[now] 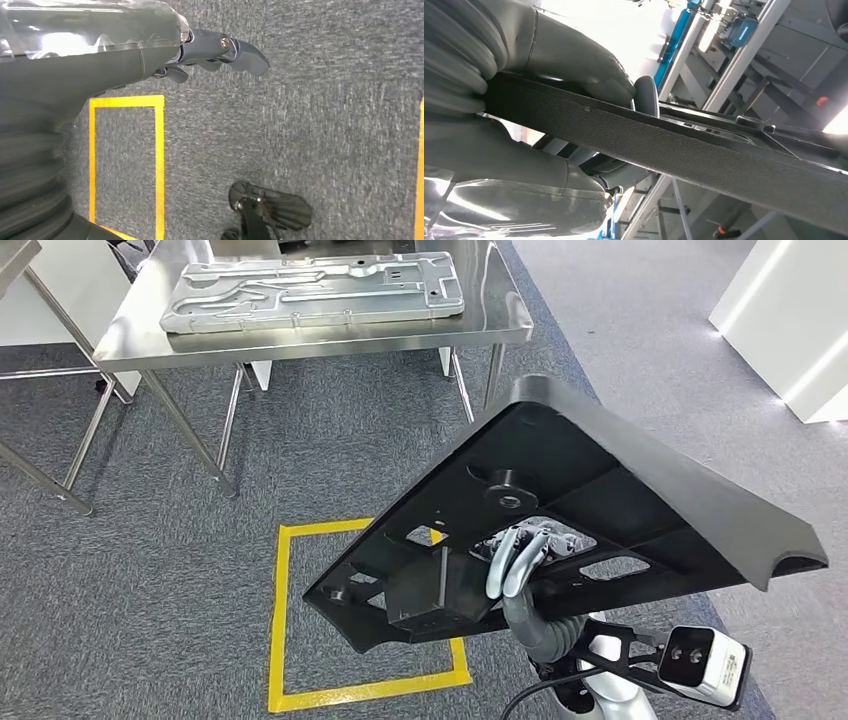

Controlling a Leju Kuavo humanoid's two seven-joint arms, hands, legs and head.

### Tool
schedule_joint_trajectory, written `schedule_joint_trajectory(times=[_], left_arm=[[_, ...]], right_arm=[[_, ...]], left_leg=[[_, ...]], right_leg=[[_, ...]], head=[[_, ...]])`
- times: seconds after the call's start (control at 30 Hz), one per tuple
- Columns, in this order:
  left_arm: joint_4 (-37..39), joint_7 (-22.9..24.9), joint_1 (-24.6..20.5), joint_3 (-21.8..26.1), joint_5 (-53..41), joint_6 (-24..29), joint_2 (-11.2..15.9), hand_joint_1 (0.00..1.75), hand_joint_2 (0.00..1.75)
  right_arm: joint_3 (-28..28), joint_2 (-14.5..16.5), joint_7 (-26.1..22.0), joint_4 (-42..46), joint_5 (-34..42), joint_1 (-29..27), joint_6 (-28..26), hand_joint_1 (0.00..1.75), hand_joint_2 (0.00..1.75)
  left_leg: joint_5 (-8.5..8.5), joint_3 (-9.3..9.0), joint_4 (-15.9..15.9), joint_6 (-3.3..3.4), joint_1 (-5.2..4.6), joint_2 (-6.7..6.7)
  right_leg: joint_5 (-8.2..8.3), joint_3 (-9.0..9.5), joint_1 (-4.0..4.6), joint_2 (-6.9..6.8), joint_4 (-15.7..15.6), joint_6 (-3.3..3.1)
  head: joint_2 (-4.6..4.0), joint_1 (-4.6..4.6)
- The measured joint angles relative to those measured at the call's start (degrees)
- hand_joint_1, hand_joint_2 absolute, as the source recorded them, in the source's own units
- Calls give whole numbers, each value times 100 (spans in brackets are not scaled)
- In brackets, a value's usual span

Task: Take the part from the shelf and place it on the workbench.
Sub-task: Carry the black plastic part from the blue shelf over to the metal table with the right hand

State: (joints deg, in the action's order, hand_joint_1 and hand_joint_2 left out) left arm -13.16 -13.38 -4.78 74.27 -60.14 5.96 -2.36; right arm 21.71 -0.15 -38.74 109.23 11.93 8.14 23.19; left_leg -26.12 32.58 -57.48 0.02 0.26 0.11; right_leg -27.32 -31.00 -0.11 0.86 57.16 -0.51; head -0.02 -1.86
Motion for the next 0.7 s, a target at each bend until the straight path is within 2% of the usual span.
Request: schedule_joint_trajectory(times=[0.1,0.13,0.17,0.23,0.27,0.3,0.33,0.37,0.4,0.43,0.47,0.53,0.6,0.63,0.67,0.7], left_arm=[[0,-15,6,1,1,-2,5,0,175],[0,-22,5,2,1,-3,5,0,175],[0,-29,3,2,1,-3,5,0,175],[0,-39,4,2,2,-4,6,0,175],[0,-39,7,2,2,-4,6,0,175],[0,-39,10,2,3,-4,6,0,175],[0,-39,13,2,3,-4,7,0,175],[0,-40,13,2,3,-4,7,0,175],[0,-41,15,2,2,-4,6,0,175],[0,-44,13,2,2,-4,4,0,175],[0,-46,11,2,1,-4,3,0,175],[0,-51,10,2,0,-3,0,0,175],[0,-52,7,2,-2,-1,1,0,175],[0,-53,1,2,-3,0,-2,0,175],[0,-54,-8,1,-4,1,-3,0,175],[0,-54,-12,1,-4,2,-3,0,175]], right_arm=[[-7,0,-17,-7,0,-4,4,173,175],[-9,0,-27,-8,0,0,4,173,175],[-13,0,-37,-8,-1,2,4,173,175],[-18,0,-54,-18,-2,-8,3,173,175],[-21,-1,-57,-27,-2,-18,3,173,175],[-22,-1,-58,-37,-2,-27,3,173,175],[-24,-2,-58,-45,-2,-31,3,173,175],[-25,-2,-58,-50,-2,-32,3,173,175],[-26,-2,-58,-53,-2,-29,4,173,175],[-26,-2,-59,-58,-2,-26,5,173,175],[-27,-2,-60,-63,-3,-22,7,173,175],[-27,-3,-60,-78,-13,-21,10,173,175],[-27,-2,-61,-92,-42,-23,8,173,175],[-27,-1,-65,-97,-71,-16,1,173,175],[-26,1,-70,-99,-113,-9,-11,173,175],[-26,1,-72,-101,-163,-3,-27,173,175]], left_leg=[[-13,-54,58,113,10,2],[-15,-89,71,148,20,4],[-17,-121,81,174,28,5],[-42,-137,81,202,24,9],[-58,-146,79,203,22,10],[-78,-164,78,200,21,11],[-103,-195,78,193,21,10],[-134,-242,78,180,21,8],[-171,-286,81,163,22,7],[-203,-330,81,140,20,7],[-231,-353,84,110,18,9],[-257,-376,73,40,9,22],[-279,-409,1,-27,8,33],[-312,-380,-143,-53,12,32],[-395,-275,-374,-74,21,30],[-530,-89,-716,-93,30,26]], right_leg=[[-4,-3,-3,-3,102,102],[-77,-53,-7,-11,227,127],[-209,-166,-17,-21,460,150],[-546,-581,-32,-35,1186,194],[-654,-796,-40,-39,1510,212],[-655,-935,-47,-44,1669,224],[-534,-960,-53,-50,1607,227],[-300,-863,-58,-58,1309,223],[-36,-694,-57,-73,879,203],[109,-540,-38,-92,499,172],[185,-427,-16,-108,219,131],[161,-379,22,-119,68,46],[217,-309,3,-104,26,-26],[202,-254,-11,-104,6,-60],[187,-200,-19,-110,-12,-89],[164,-162,-20,-122,-27,-113]], head=[[0,0],[0,1],[0,1],[0,1],[0,1],[0,1],[0,1],[0,1],[0,1],[0,1],[0,1],[0,3],[0,3],[0,2],[0,1],[0,1]])
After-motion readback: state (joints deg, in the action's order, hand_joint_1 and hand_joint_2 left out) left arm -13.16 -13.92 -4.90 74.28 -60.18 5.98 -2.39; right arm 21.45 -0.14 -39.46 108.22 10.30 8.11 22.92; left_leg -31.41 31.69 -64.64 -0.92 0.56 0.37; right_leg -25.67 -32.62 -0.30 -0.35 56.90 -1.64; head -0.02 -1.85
